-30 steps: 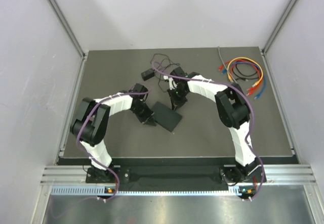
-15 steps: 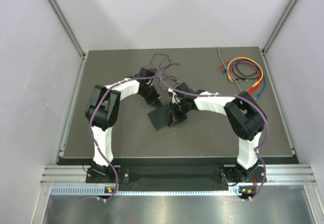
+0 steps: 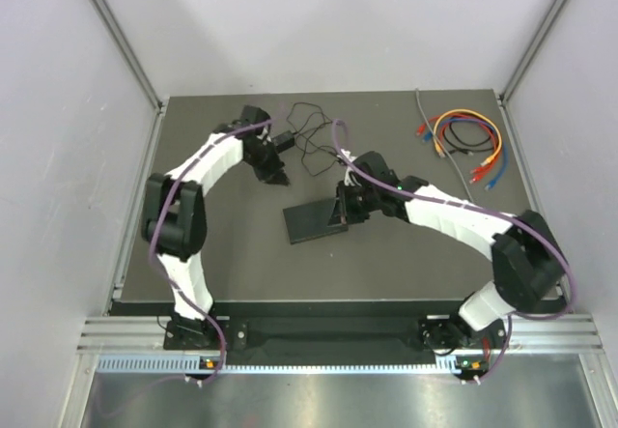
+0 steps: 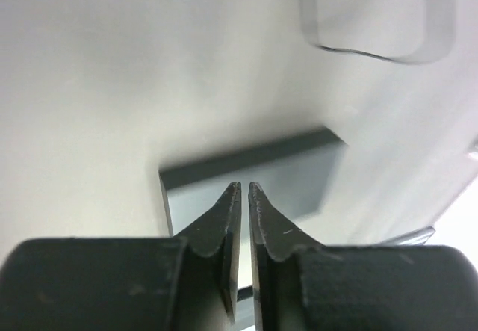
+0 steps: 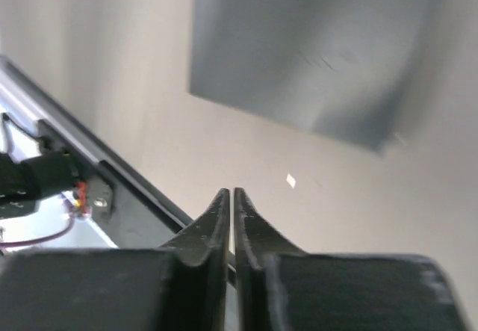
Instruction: Pull the plug from the switch port
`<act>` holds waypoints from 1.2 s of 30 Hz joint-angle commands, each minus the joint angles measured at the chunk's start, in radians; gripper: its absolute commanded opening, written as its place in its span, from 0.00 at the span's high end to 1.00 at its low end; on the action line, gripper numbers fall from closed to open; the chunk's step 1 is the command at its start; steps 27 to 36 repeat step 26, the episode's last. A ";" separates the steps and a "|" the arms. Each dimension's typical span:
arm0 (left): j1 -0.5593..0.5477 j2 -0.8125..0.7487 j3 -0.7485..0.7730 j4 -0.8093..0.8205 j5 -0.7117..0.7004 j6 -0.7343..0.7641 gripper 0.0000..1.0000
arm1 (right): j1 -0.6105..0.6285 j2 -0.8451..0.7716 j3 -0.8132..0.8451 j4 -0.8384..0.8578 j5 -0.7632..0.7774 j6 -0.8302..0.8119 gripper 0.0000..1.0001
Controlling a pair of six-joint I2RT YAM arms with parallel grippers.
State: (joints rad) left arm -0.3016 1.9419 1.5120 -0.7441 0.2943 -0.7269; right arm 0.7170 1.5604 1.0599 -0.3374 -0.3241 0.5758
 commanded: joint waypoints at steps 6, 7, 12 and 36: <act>0.001 -0.467 -0.252 0.072 0.158 0.026 0.63 | -0.007 -0.276 -0.188 -0.156 0.217 0.033 0.52; 0.001 -0.544 -0.344 0.121 0.181 0.021 0.55 | -0.007 -0.313 -0.214 -0.176 0.247 0.065 0.34; -0.016 -0.753 -0.568 0.253 0.371 -0.017 0.39 | -0.004 -0.469 -0.311 -0.149 0.255 0.154 0.00; -0.065 -1.130 -0.924 0.480 0.326 -0.255 0.02 | -0.005 -1.017 -0.598 -0.144 0.270 0.308 0.00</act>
